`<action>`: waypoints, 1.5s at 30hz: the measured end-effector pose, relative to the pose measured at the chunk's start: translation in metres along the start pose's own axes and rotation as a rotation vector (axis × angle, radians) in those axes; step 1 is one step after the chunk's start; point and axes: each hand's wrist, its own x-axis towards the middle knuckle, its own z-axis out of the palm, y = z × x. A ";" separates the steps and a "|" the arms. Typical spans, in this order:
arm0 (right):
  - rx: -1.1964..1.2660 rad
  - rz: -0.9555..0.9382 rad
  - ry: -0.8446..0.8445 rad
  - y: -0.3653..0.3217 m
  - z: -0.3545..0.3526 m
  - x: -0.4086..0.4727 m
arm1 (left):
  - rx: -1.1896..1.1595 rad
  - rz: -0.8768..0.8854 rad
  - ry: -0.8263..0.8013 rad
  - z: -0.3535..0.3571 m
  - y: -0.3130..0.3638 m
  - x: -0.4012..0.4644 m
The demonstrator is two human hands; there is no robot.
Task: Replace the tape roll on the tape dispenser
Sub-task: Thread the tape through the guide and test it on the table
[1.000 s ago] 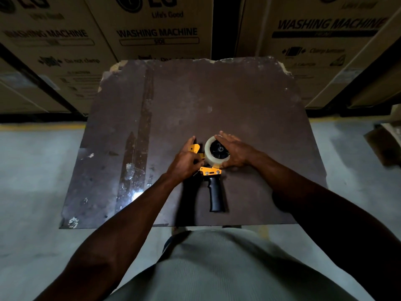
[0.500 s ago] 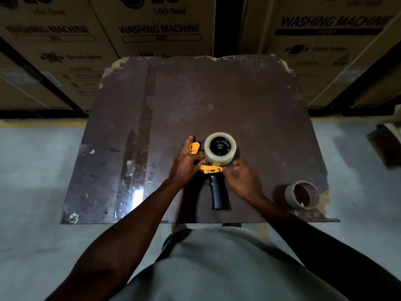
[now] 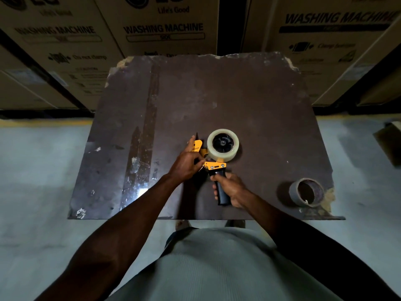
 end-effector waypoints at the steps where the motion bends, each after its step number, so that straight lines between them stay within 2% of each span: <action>1: -0.006 -0.006 0.000 -0.002 -0.001 -0.001 | -0.004 -0.005 -0.006 -0.001 -0.004 -0.003; 6: -0.043 0.009 -0.006 -0.002 -0.010 0.002 | -0.054 -0.019 0.029 -0.009 -0.026 -0.019; 13: -0.060 0.011 0.000 -0.005 -0.010 -0.001 | -0.102 -0.108 0.030 -0.010 -0.021 -0.021; 19: -0.124 0.014 -0.006 -0.011 -0.018 -0.004 | -0.166 -0.080 -0.083 -0.027 -0.026 -0.024; 24: -0.154 0.007 0.023 -0.011 -0.020 -0.003 | -0.295 -0.073 -0.097 -0.039 -0.043 -0.033; 30: -0.209 0.004 0.022 -0.013 -0.024 -0.001 | -0.122 -0.029 -0.100 -0.055 -0.047 -0.022; 39: -0.223 0.012 0.018 -0.010 -0.019 -0.008 | 0.117 0.031 -0.244 -0.071 -0.049 0.002; 45: -0.228 0.013 0.017 -0.006 -0.016 -0.010 | 0.229 0.153 -0.239 -0.078 -0.046 0.028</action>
